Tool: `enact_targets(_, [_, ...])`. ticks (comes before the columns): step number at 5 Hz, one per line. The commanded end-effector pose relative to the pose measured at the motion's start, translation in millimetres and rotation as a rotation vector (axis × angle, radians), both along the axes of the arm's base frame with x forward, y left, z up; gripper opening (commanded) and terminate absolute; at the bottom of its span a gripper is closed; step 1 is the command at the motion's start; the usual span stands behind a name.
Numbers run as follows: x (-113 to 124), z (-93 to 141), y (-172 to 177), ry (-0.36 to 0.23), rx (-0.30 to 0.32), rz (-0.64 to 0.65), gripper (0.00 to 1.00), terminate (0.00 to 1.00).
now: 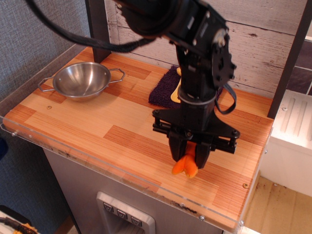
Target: Move the lobster tail to the front right-centre of the counter.
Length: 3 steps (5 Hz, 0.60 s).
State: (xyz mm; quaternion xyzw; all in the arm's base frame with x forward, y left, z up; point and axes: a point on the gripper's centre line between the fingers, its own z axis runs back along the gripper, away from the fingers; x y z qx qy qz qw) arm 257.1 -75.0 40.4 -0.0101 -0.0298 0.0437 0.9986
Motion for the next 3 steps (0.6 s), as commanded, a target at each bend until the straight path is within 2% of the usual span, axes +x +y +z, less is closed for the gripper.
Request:
enact_targets(1, [9,4,9,-0.043,0.022,-0.034,1.0,0.0])
enact_targets(2, [8,14,14,-0.079,0.027,-0.06,1.0,0.0])
enact_targets(3, [11,46,37,-0.145,0.002,-0.098,1.0,0.0])
